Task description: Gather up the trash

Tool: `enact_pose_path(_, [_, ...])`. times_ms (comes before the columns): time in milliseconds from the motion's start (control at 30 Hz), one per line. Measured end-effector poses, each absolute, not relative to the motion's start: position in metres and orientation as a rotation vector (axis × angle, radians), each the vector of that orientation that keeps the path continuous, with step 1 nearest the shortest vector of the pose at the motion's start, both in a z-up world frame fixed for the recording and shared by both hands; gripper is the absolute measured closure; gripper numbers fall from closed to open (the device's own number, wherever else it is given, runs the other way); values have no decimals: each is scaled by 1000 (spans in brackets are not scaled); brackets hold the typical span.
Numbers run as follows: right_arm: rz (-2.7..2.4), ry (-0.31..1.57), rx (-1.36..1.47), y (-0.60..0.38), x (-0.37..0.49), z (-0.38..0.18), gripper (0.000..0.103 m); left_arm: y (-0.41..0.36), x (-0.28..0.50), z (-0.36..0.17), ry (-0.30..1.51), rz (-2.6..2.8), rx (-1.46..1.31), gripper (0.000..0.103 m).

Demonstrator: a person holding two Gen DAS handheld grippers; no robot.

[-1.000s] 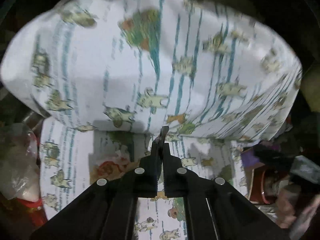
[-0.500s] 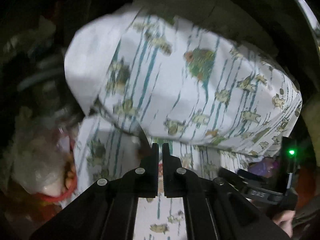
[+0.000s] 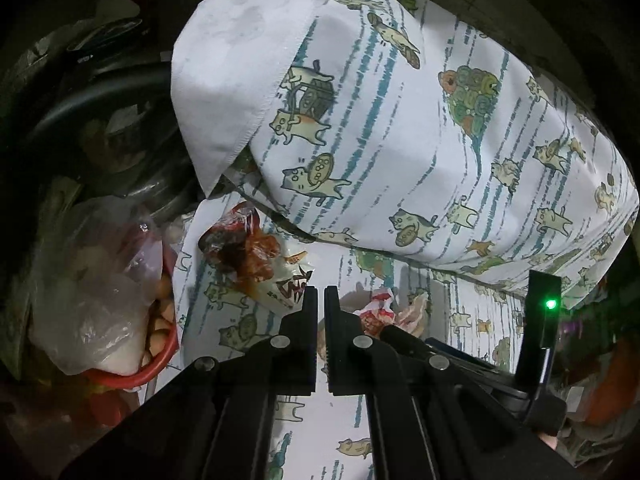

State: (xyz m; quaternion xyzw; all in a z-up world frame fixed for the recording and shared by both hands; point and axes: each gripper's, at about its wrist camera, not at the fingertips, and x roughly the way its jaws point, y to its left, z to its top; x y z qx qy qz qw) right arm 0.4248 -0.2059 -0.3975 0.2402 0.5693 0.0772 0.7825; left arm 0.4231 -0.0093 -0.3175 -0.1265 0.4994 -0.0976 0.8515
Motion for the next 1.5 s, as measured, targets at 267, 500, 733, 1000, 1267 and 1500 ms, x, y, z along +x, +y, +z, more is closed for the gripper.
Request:
enact_pose_path(267, [204, 1224, 484, -181, 425, -404, 62, -15, 426, -322, 1083, -204, -253, 98])
enact_pose_path(500, [95, 1128, 404, -211, 414, -362, 69, -18, 451, -349, 1120, -95, -231, 25])
enact_pose_path(733, [107, 1088, 413, -270, 407, -336, 69, -29, 496, -399, 1197, 62, -81, 25])
enact_pose_path(1000, [34, 1083, 287, -292, 403, -334, 68, -28, 513, -420, 1215, 128, -152, 18])
enact_pose_path(1267, [17, 1079, 250, -296, 403, -329, 68, -55, 512, -431, 1236, 121, -84, 15])
enact_pose_path(1500, [6, 1065, 225, -289, 401, -325, 68, -70, 495, -423, 1252, 27, -43, 36])
